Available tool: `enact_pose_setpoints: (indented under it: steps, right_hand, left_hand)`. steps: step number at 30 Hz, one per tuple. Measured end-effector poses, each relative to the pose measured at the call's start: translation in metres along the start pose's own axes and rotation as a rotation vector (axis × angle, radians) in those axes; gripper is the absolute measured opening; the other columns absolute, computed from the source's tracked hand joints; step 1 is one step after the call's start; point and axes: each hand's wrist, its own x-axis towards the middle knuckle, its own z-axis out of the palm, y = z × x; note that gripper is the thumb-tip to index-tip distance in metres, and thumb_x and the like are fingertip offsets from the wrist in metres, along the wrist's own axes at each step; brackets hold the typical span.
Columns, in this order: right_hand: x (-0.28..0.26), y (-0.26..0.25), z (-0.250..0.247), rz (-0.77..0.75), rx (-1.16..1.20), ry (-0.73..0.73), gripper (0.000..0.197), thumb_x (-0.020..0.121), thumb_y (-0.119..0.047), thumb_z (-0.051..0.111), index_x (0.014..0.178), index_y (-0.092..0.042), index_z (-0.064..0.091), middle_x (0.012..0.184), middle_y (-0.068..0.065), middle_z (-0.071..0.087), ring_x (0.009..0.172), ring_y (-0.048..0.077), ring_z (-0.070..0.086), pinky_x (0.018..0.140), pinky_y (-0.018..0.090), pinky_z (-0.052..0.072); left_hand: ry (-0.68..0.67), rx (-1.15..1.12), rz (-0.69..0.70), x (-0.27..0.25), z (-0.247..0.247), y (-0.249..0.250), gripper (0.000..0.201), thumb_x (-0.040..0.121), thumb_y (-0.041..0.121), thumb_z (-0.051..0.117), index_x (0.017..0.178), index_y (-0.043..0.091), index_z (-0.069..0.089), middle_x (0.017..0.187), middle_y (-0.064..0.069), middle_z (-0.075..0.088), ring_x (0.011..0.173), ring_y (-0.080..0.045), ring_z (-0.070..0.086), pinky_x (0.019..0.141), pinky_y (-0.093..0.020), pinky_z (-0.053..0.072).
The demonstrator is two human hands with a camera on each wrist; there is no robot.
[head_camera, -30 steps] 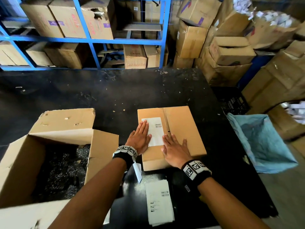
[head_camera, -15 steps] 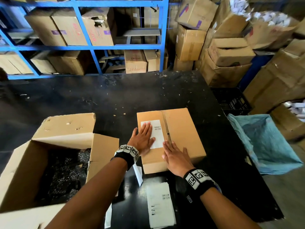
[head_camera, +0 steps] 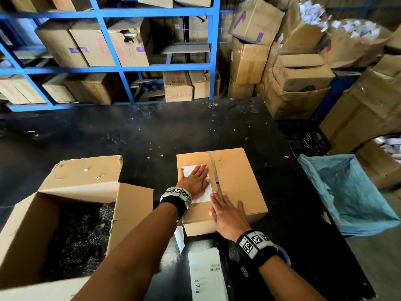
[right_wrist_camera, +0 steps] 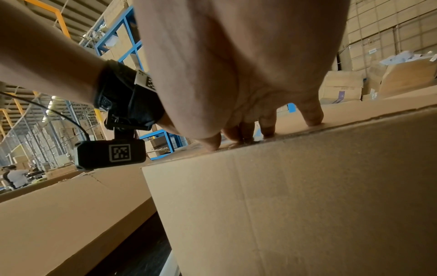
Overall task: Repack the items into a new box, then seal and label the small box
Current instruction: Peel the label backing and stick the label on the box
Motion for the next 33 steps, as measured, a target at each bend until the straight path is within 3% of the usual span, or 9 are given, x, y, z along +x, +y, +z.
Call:
enact_pose_setpoints:
  steps: [7,13,19,29,33]
  right_hand:
    - [-0.001,-0.001,-0.001,0.011,-0.015,-0.024,0.062,0.108,-0.047,0.015,0.161,-0.026,-0.009,0.168,-0.009,-0.016,0.156,0.016,-0.011,0.123,0.061,0.002]
    - [-0.001,-0.004,-0.003,0.018,-0.009,-0.040,0.063,0.108,-0.046,0.017,0.162,-0.026,-0.009,0.168,-0.008,-0.017,0.156,0.017,-0.011,0.123,0.062,0.002]
    - [0.000,-0.004,0.001,0.024,-0.019,-0.034,0.063,0.109,-0.043,0.018,0.162,-0.024,-0.009,0.168,-0.007,-0.018,0.156,0.018,-0.012,0.123,0.063,0.002]
    - [0.003,-0.001,0.005,0.013,-0.039,-0.027,0.064,0.108,-0.046,0.018,0.161,-0.025,-0.010,0.168,-0.007,-0.018,0.157,0.019,-0.010,0.122,0.064,0.003]
    - [0.002,-0.001,0.006,0.019,-0.050,-0.021,0.064,0.108,-0.046,0.020,0.162,-0.024,-0.008,0.169,-0.006,-0.016,0.157,0.019,-0.007,0.122,0.064,0.006]
  left_hand:
    - [0.001,-0.043,-0.142,-0.021,0.004,-0.052,0.061,0.103,0.050,0.005,0.157,0.023,-0.003,0.165,0.008,-0.008,0.152,-0.012,-0.002,0.115,-0.067,0.002]
    - [-0.030,-0.099,-0.198,-0.023,0.002,-0.040,0.066,0.103,0.052,0.009,0.157,0.017,-0.006,0.165,0.002,-0.012,0.152,-0.018,-0.006,0.116,-0.064,-0.003]
    - [0.045,-0.103,-0.103,-0.069,0.023,-0.038,0.063,0.104,0.047,0.010,0.157,0.017,-0.003,0.166,0.002,-0.008,0.153,-0.017,-0.003,0.118,-0.062,0.001]
    - [0.063,-0.074,0.001,-0.125,0.051,-0.026,0.062,0.103,0.050,0.003,0.157,0.021,-0.007,0.164,0.008,-0.012,0.151,-0.014,-0.013,0.119,-0.060,-0.002]
    - [0.078,-0.053,0.053,-0.141,0.056,-0.026,0.060,0.105,0.049,0.009,0.157,0.023,-0.003,0.164,0.011,-0.009,0.151,-0.013,-0.010,0.120,-0.057,-0.002]
